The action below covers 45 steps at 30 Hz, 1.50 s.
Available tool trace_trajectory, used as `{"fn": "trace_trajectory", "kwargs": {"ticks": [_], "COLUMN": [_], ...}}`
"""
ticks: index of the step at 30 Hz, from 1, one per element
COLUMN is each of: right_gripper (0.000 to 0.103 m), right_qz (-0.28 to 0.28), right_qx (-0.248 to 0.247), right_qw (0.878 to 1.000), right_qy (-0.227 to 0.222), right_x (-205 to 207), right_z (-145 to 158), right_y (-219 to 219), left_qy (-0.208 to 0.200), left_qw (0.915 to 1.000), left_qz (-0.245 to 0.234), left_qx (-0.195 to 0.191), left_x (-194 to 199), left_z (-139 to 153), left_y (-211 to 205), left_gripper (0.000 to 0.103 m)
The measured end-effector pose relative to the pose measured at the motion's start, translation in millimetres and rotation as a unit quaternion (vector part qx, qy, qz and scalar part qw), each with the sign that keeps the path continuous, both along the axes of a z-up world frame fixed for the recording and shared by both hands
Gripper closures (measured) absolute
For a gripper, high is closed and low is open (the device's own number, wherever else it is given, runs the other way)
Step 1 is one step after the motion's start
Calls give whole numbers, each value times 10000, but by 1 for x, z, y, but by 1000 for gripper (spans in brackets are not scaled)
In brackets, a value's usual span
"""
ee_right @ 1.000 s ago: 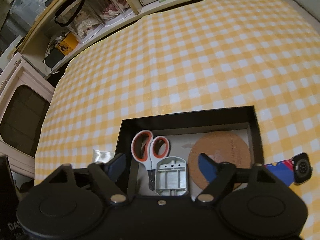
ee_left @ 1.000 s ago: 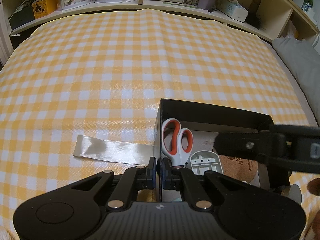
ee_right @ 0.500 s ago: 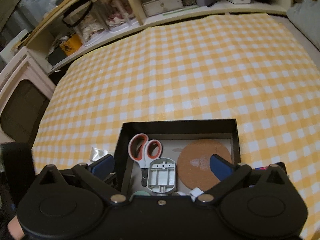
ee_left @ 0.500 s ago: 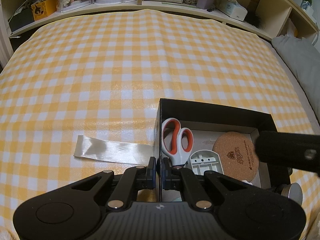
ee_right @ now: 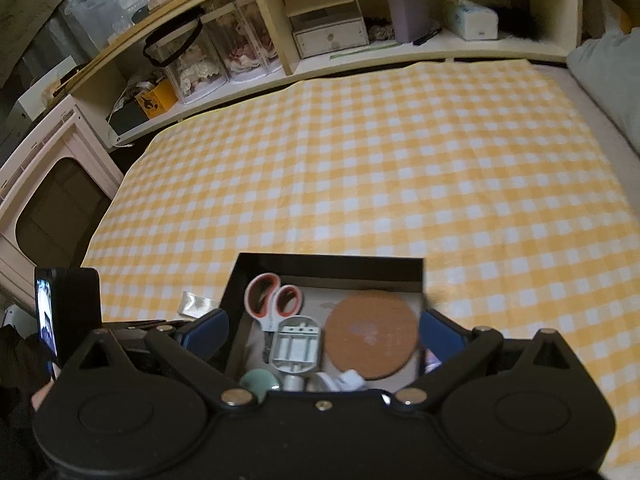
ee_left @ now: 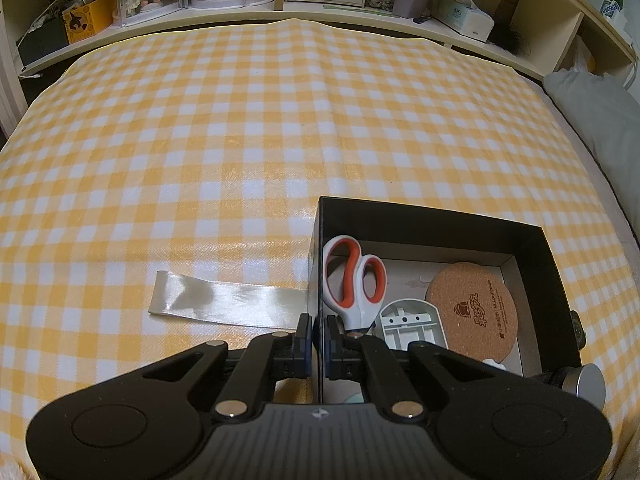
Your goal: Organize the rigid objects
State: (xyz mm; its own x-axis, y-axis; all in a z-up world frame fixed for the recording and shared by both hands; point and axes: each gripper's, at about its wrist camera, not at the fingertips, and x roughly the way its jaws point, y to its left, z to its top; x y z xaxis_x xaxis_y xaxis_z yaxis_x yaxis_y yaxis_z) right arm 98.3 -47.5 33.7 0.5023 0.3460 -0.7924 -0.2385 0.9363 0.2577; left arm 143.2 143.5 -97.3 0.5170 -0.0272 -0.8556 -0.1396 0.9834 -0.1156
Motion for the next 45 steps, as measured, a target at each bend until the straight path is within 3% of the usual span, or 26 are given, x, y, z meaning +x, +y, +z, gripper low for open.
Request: {"fn": "trace_trajectory", "kwargs": {"ticks": [11,20,24,30,38,42,45], "right_gripper": [0,0,0,0,0,0,0], "right_qz": [117,37,366,1086,1844,1945,1828], "right_qx": [-649,-1286,-1446,-1407,-1712,-1975,-1917], "right_qw": [9944,9864,9794,9766,9655,9602,9638], "right_qy": [-821,-1024,-1359,-1208,-667,-344,-303], "right_x": [-13,-4,1,8,6,11,16], "right_z": [12,-29,-55,-88,-119,-137,-140], "right_y": [-53,-104,-126,-146,-121,-113,-114], "left_qy": [-1,-4,-1,1,-1,3,2], "left_qw": [10000,10000,10000,10000,9999,9999,9999], "left_qz": [-5,-33,-30,-37,-44,-44,-47], "left_qx": [18,59,62,79,98,107,110], "left_x": [0,0,0,0,0,0,0], "left_z": [0,-2,-1,-1,-2,-2,-2], "left_y": [-1,2,0,1,1,0,0], "left_gripper": [98,98,98,98,98,98,98]}}
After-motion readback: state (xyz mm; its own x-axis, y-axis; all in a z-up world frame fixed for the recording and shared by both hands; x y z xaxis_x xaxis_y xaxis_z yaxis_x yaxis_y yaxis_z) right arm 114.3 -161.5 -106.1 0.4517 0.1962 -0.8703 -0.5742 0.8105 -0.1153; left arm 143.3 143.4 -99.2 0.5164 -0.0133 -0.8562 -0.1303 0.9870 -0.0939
